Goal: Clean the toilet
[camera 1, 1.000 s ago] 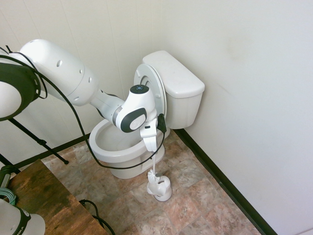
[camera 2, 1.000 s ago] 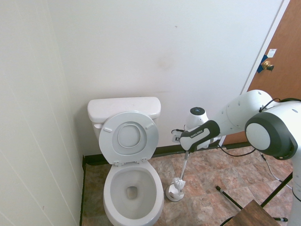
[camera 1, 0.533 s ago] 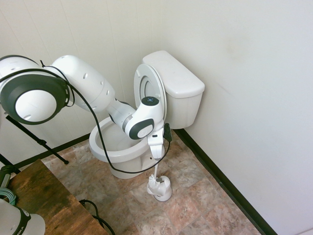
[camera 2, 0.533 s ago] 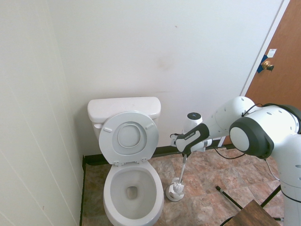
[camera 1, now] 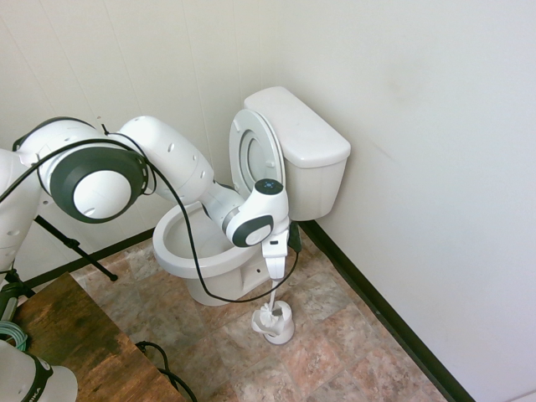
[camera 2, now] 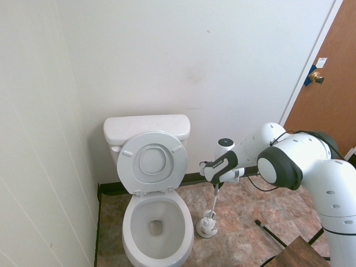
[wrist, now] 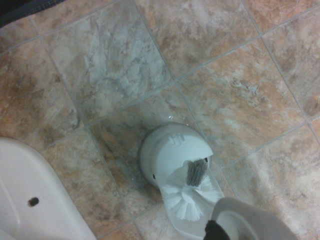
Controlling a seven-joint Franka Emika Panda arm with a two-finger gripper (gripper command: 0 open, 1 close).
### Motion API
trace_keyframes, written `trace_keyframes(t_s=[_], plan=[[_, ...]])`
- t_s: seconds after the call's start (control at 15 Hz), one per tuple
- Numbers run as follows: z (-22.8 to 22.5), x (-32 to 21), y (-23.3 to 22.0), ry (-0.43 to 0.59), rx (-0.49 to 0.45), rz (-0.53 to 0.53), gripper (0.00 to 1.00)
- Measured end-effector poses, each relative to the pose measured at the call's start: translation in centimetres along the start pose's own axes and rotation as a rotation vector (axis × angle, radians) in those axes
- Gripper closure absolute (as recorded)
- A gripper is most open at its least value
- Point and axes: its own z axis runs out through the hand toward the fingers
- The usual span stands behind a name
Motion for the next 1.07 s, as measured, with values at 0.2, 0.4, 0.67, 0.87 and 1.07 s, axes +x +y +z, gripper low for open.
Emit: trace_keyframes(t_s=[0.2, 0.4, 0.67, 0.87, 1.07], plan=[[2.3, 0.3, -0.4, 0.005, -0.011, 0.010, 1.00], [4.7, 0.5, -1.2, 0.010, -0.021, 0.017, 1.00], [6.7, 0.1, -2.6, 0.004, -0.038, 0.019, 1.00], [7.7, 0.4, -3.6, -0.004, -0.048, 0.029, 1.00], [8.0, 1.7, -4.4, -0.008, -0.057, 0.045, 1.00]])
